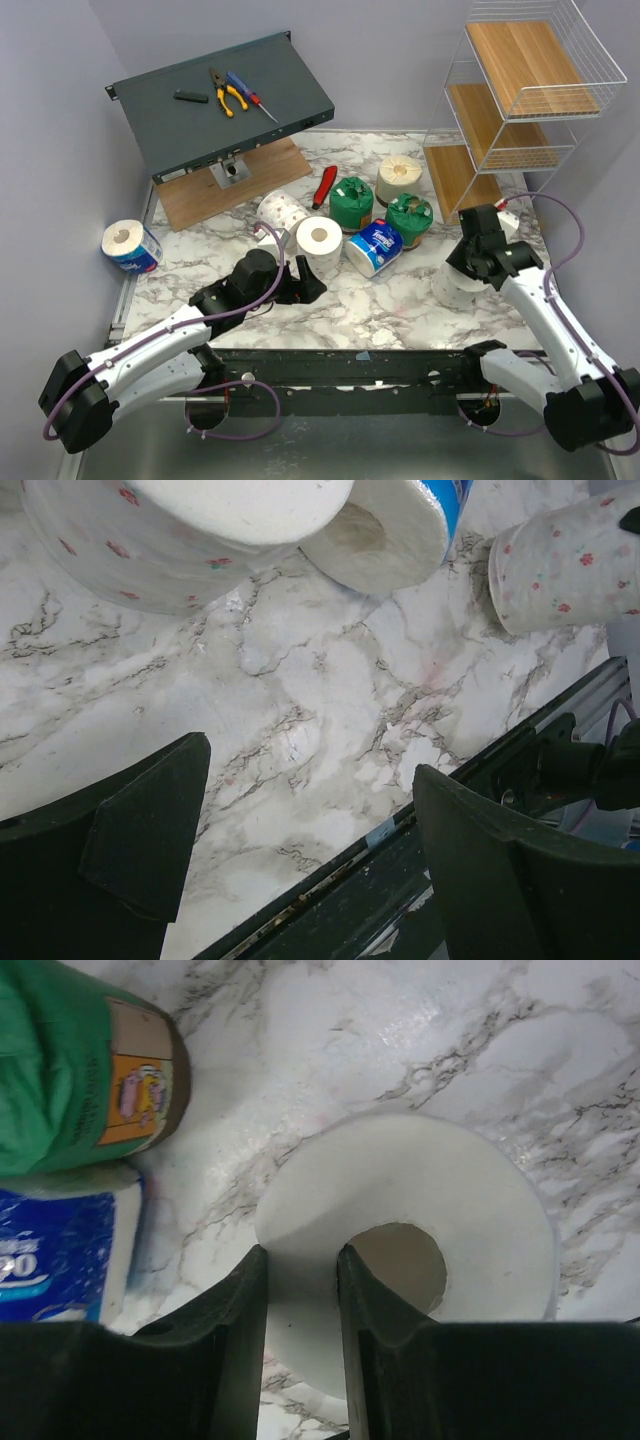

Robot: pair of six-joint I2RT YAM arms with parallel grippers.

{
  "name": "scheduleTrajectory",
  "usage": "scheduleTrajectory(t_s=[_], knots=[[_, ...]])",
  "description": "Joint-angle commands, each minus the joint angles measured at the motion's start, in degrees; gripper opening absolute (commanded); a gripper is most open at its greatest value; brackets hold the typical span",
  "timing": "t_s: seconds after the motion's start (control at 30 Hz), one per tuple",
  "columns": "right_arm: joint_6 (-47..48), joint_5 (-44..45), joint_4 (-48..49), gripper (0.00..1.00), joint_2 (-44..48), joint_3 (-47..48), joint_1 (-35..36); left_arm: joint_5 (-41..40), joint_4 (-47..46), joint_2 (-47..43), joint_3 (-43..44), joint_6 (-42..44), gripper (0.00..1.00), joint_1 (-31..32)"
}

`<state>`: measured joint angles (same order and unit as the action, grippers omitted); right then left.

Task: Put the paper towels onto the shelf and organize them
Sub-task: Pick up the paper towel from the center of the board, then place the paper towel on the shelf.

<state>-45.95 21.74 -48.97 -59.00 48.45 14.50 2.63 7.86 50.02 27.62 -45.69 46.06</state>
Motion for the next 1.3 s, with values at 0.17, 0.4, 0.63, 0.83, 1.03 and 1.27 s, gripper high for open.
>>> scheduleTrajectory(t_s=[0.17,0.4,0.63,0.83,1.03,1.27], knots=[[13.8,-5.6,-6.2,0.22,4.6,22.7,-0.3,-0.7,1.9,-0.1,3.3,0.8,0.86,-0.6],[19.3,-10.5,-10.6,0.23,-5.6,49.2,-0.3,-0.5,3.1,1.6,5.9,1.0,0.86,-0.6],[18.3,-13.3,-8.7,0.23,-17.8,72.3,-0.1,0.3,5.2,2.9,9.2,1.2,0.86,-0.7],[16.9,-12.7,-5.2,0.23,-27.0,87.7,-0.1,0.6,9.0,3.9,13.3,3.0,0.86,-0.6],[16.7,-6.4,2.9,0.21,-30.7,91.8,-0.1,0.9,10.5,4.0,14.1,3.0,0.86,-0.7],[18.8,1.7,13.5,0.21,-30.6,89.2,-0.1,-1.0,13.5,3.3,15.4,3.9,0.86,-0.8]])
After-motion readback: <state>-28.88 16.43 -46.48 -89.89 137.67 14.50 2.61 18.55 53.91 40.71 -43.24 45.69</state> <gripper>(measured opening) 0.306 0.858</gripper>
